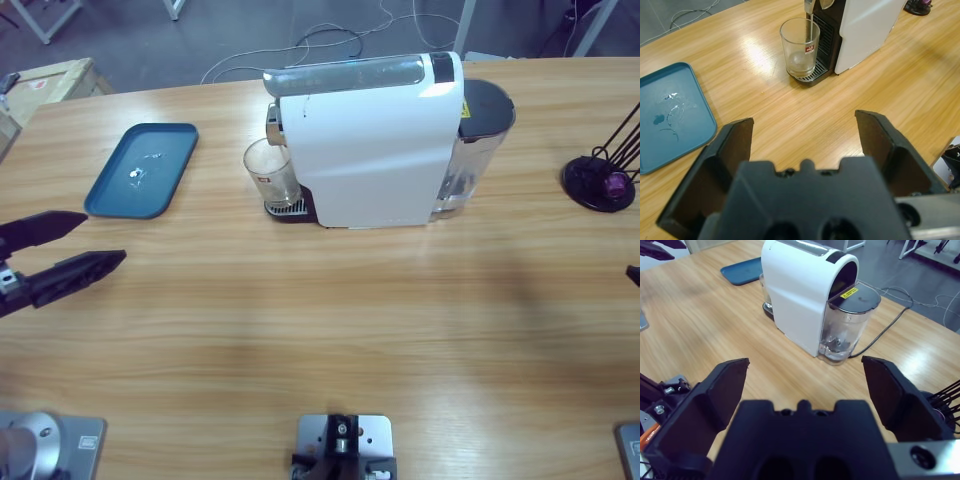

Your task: Pour coffee

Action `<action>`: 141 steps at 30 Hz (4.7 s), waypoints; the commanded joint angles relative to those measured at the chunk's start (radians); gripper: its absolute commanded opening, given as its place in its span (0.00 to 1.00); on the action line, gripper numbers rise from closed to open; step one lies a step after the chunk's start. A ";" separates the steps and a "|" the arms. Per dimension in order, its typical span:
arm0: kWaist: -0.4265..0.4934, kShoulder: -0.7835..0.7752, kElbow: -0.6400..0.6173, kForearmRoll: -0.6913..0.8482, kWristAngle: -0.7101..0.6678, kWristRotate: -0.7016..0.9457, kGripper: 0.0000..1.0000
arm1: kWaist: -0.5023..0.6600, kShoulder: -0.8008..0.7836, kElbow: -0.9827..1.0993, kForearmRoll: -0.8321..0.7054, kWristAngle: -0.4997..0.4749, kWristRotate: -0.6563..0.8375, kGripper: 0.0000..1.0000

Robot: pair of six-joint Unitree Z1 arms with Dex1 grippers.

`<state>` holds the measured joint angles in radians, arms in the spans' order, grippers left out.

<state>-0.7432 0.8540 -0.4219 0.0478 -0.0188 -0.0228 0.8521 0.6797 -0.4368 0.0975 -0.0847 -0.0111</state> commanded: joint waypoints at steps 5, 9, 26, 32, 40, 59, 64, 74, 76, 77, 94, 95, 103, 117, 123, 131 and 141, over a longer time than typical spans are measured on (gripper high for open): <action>-0.008 0.043 0.008 0.004 0.000 -0.011 0.98 | 0.004 0.043 0.030 -0.013 -0.009 -0.002 1.00; -0.008 0.053 0.007 0.004 0.000 -0.011 0.97 | 0.004 0.044 0.030 -0.013 -0.009 -0.003 1.00; -0.008 0.540 -0.274 -0.144 -0.018 0.060 0.98 | 0.004 0.046 0.030 -0.016 -0.003 -0.003 1.00; -0.008 0.703 -0.275 -0.246 -0.066 0.103 0.98 | 0.004 0.063 0.025 -0.015 -0.004 -0.005 1.00; -0.008 0.862 -0.278 -0.414 -0.062 0.168 0.99 | 0.004 0.074 0.019 -0.010 -0.003 -0.009 1.00; -0.008 1.042 -0.264 -0.613 -0.054 0.155 0.62 | 0.004 0.088 0.015 -0.005 -0.003 -0.009 1.00; -0.008 1.041 -0.262 -0.626 -0.052 0.159 0.27 | 0.004 0.091 0.015 -0.005 -0.003 -0.010 1.00; 0.021 0.965 -0.153 -0.651 0.036 0.123 0.26 | 0.004 0.096 0.013 -0.005 -0.004 -0.010 1.00; 0.028 0.918 -0.125 -0.652 0.058 0.118 0.26 | 0.004 0.099 0.012 -0.005 -0.003 -0.010 1.00; 0.031 0.883 -0.112 -0.652 0.073 0.116 0.26 | 0.004 0.100 0.012 -0.005 -0.003 -0.010 1.00; 0.409 0.903 0.012 -0.762 0.211 -0.083 0.26 | 0.004 0.116 0.010 -0.005 0.002 -0.010 1.00; 0.409 0.939 0.014 -0.795 0.222 -0.082 0.26 | 0.004 0.120 0.010 -0.005 0.002 -0.010 1.00; 0.460 1.109 0.087 -1.073 0.294 -0.071 0.26 | 0.004 0.129 0.007 -0.005 0.002 -0.010 1.00; 0.436 0.787 0.275 -1.171 0.280 -0.081 0.99 | 0.004 0.132 0.006 -0.005 0.002 -0.009 1.00; 0.334 0.248 0.142 -0.556 0.274 -0.083 0.99 | 0.004 0.129 0.007 -0.005 0.005 -0.006 1.00; 0.022 0.087 -0.006 -0.147 0.119 -0.075 0.99 | 0.004 0.181 0.000 -0.007 0.024 -0.007 1.00; -0.057 0.297 0.013 -0.118 -0.188 -0.046 0.99 | 0.004 0.184 0.008 -0.005 0.069 -0.025 1.00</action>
<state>-0.7465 0.9884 -0.4189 -0.0808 -0.1273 -0.0956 0.8521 0.8347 -0.4408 0.0942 -0.0449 -0.0111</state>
